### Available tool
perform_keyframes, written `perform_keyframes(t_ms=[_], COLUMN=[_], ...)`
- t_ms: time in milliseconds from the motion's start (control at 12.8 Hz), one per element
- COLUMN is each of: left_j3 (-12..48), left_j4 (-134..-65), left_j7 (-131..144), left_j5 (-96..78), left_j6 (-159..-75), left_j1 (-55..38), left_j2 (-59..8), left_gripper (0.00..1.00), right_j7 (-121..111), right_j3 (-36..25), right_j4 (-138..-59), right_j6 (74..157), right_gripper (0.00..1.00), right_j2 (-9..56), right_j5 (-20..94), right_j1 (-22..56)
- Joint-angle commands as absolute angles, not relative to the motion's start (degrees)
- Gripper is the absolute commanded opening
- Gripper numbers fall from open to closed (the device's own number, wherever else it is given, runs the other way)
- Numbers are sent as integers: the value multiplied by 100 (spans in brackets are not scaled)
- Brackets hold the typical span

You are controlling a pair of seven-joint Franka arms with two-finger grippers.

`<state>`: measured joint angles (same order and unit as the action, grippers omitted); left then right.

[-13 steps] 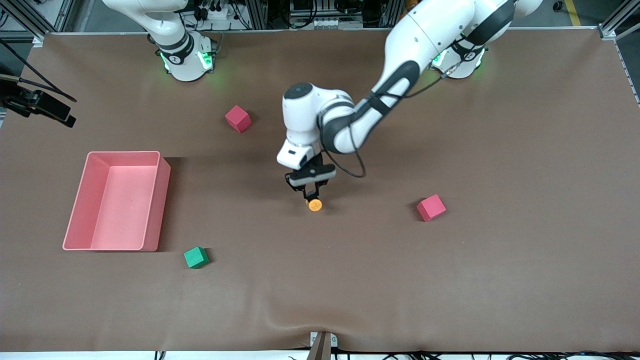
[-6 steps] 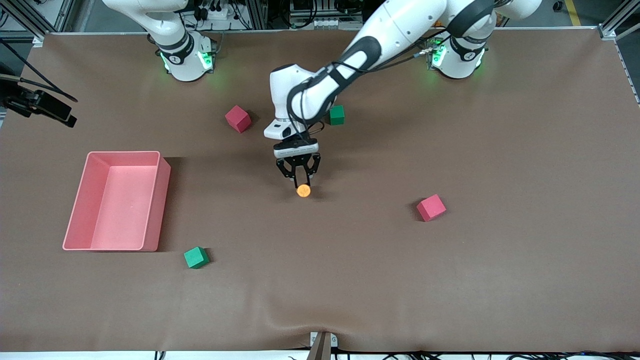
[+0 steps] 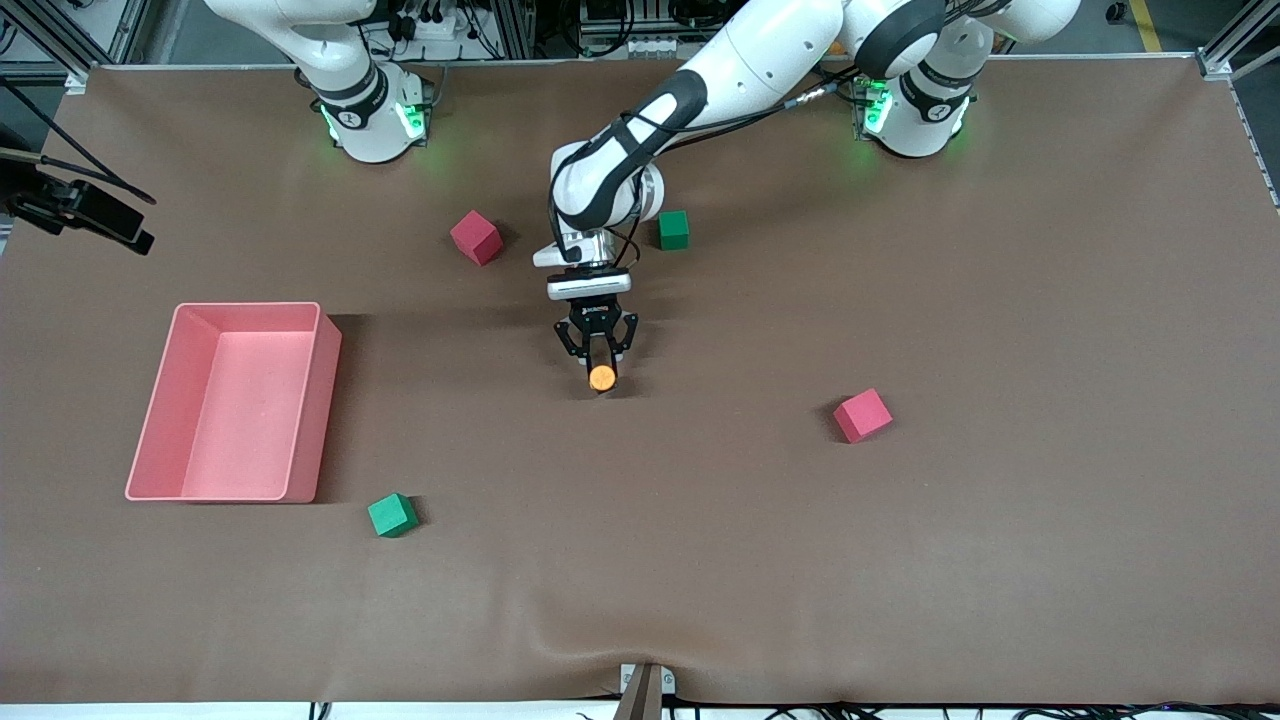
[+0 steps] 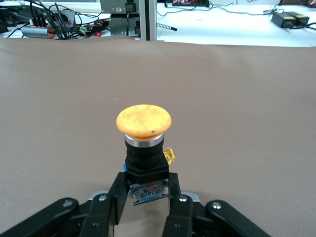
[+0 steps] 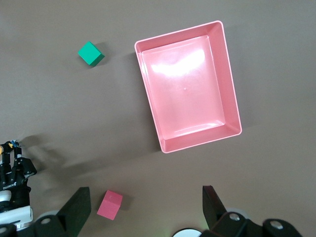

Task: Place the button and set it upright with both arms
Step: 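Set the button upright on the table and open the left gripper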

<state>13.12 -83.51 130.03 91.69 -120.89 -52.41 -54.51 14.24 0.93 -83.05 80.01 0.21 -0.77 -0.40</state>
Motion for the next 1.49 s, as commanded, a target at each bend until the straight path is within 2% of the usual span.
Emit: perform_keyframes(t_ms=[0, 392, 470, 549, 627, 862, 1175, 1410], left_j3=[1275, 1143, 1143, 1151, 1151, 1204, 1458, 1862], left_j4=[-8262, -8271, -8253, -8253, -8236, -8174, -8174, -8156], left_j7=[13472, 13720, 13720, 13728, 13729, 13702, 13510, 12634], left_j5=[9745, 10151, 10143, 10090, 10064, 9295, 6748, 5129], left_j6=[-12059, -11944, -11944, -11944, -11927, -11892, -11865, -11611], left_j1=[-5265, -5265, -5273, -5273, -5300, -5571, -6160, -6135], left_j2=[-5659, -6003, -6003, -5977, -5985, -5828, -5012, -4327], left_gripper=[0, 0, 20, 97, 100, 100, 100, 100], right_j7=[1371, 1371, 1371, 1380, 1380, 1380, 1380, 1380], right_j3=[167, 158, 158, 158, 158, 158, 158, 158], right_j4=[-8332, -8332, -8332, -8332, -8341, -8332, -8341, -8341], right_j6=[7963, 7963, 7963, 7963, 7954, 7963, 7963, 7954], right_gripper=[100, 100, 100, 100, 100, 100, 100, 100], right_j2=[-35, -35, -35, -35, -44, -35, -35, -35], right_j5=[35, 35, 44, 35, 35, 35, 35, 35], right_j1=[-149, -158, -158, -158, -150, -158, -158, -158])
